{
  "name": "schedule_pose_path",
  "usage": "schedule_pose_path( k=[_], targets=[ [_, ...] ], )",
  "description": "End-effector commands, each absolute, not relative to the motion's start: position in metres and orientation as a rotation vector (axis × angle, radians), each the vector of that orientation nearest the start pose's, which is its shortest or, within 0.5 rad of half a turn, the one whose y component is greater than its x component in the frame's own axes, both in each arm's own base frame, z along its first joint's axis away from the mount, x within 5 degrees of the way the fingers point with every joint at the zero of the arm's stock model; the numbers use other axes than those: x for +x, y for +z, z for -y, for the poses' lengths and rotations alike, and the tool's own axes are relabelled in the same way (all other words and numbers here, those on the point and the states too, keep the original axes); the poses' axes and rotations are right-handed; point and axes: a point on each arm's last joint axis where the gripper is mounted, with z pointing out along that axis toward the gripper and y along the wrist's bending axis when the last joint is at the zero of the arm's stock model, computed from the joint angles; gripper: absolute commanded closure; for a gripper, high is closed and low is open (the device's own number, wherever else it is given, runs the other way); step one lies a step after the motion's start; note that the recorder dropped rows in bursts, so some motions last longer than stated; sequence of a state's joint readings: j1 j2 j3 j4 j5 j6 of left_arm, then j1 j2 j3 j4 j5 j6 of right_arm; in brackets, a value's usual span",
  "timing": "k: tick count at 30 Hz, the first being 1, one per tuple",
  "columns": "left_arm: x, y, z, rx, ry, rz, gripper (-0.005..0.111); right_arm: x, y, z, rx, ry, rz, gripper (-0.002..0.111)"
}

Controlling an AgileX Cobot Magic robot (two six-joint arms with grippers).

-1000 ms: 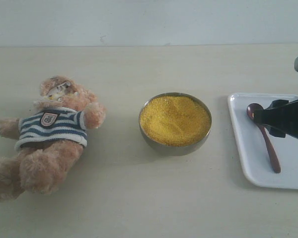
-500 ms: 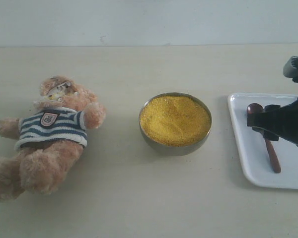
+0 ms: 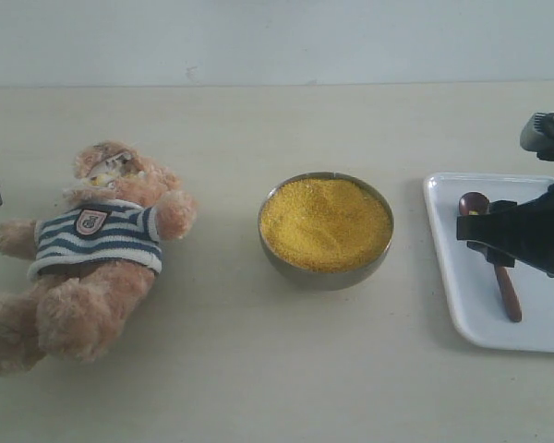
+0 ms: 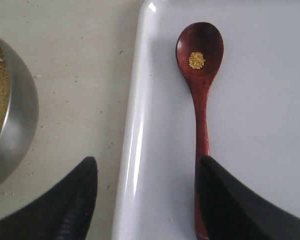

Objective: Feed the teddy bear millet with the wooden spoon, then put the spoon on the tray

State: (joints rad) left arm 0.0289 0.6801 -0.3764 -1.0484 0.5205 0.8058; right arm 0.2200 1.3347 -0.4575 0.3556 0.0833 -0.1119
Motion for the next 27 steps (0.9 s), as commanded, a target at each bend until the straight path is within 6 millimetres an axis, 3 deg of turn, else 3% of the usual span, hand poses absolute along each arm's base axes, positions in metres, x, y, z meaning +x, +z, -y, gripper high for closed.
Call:
schedule_pose_path(
  k=[1,19,22,27],
  targets=[
    [0.127,0.258,0.037,0.052,-0.572,-2.065,0.081,0.219,0.177,-0.051,0.019,0.240,-2.435,0.053],
    [0.133,0.251,0.037,-0.035,-0.622,-2.128,0.080,0.224,0.181,-0.052,0.021,0.238,-2.402,0.053],
    [0.138,0.244,0.037,-0.056,-0.644,-2.182,0.073,0.228,0.183,-0.050,0.034,0.236,-2.405,0.053],
    [0.149,0.231,0.037,-0.088,-0.656,-2.269,0.048,0.238,0.167,-0.037,0.114,0.205,-2.499,0.053]
  ],
)
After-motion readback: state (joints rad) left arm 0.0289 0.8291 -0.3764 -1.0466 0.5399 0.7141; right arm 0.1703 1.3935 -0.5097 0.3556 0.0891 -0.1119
